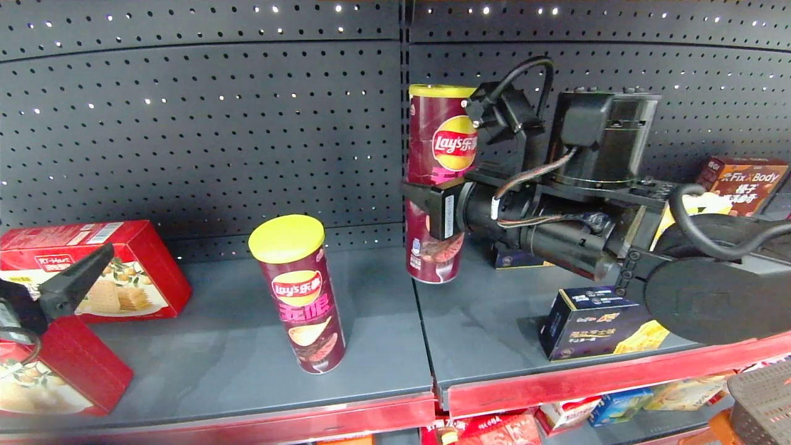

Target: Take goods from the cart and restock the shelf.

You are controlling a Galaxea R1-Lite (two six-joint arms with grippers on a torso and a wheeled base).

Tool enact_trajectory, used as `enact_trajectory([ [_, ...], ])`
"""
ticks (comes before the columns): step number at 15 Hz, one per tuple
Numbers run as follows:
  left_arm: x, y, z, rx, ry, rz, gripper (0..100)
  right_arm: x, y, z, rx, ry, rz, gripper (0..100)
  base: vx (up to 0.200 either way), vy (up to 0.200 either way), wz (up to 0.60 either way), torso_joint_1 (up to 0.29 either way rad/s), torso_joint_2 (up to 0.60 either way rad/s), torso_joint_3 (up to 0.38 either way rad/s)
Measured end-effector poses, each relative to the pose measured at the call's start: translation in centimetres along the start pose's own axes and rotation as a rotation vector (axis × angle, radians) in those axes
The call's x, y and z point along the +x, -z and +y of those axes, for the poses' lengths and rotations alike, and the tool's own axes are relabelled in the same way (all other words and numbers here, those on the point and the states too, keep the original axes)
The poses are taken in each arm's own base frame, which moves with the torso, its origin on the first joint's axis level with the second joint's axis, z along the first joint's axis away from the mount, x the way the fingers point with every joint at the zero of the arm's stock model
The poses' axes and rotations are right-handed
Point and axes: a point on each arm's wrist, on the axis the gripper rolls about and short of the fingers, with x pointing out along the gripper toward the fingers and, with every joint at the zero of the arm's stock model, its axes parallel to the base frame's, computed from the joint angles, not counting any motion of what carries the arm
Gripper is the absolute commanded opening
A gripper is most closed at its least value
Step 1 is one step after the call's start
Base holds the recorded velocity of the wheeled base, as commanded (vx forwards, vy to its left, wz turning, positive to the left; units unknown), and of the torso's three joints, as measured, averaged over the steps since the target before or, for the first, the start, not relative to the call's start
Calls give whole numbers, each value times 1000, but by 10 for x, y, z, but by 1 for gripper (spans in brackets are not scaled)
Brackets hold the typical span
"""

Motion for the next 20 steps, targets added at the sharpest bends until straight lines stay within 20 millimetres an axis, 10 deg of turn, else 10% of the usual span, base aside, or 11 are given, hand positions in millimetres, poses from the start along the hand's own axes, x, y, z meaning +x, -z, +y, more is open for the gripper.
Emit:
enact_trajectory([
  [9,-92,6,-9,-35,-148,9,100,37,10,5,-18,-20,-9,0,0,0,0,0,0,0],
  [20,-151,93,-39,-103,-182,67,100,100,46,10,-95,-43,-3,0,0,0,0,0,0,0],
])
